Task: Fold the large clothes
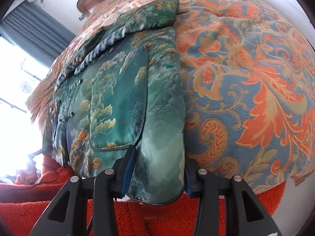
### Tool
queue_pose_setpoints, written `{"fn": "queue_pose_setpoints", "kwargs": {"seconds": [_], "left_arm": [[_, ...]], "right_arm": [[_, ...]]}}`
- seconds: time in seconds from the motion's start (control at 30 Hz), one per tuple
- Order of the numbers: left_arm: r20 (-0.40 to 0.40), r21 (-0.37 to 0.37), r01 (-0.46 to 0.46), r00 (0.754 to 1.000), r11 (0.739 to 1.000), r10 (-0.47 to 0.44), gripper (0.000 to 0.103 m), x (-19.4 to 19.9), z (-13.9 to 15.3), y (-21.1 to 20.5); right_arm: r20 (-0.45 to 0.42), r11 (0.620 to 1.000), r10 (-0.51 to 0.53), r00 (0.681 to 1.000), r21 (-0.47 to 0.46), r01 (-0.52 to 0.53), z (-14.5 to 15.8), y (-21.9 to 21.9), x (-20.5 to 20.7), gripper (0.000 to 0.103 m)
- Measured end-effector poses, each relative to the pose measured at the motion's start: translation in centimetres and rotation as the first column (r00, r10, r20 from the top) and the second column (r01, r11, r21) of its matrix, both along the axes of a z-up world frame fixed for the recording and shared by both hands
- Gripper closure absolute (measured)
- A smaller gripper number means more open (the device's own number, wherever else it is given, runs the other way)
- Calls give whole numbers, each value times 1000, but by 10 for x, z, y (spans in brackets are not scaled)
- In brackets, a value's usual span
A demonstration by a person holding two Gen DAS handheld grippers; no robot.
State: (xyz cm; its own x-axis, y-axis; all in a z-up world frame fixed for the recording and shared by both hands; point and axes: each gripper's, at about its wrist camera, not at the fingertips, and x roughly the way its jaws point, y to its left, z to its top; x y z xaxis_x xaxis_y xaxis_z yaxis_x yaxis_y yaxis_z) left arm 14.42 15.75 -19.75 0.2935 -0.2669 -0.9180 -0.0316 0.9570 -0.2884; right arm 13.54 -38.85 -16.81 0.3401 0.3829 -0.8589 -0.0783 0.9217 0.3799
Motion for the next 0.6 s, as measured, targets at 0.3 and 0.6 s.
{"fn": "queue_pose_setpoints", "kwargs": {"seconds": [0.3, 0.6], "left_arm": [[6, -38, 39, 999, 999, -38, 92, -32, 16, 10], [21, -321, -66, 997, 945, 77, 94, -21, 69, 58]], "right_arm": [[-9, 998, 51, 999, -21, -51, 19, 7, -9, 89], [-31, 985, 10, 999, 174, -4, 46, -4, 0, 92]]}}
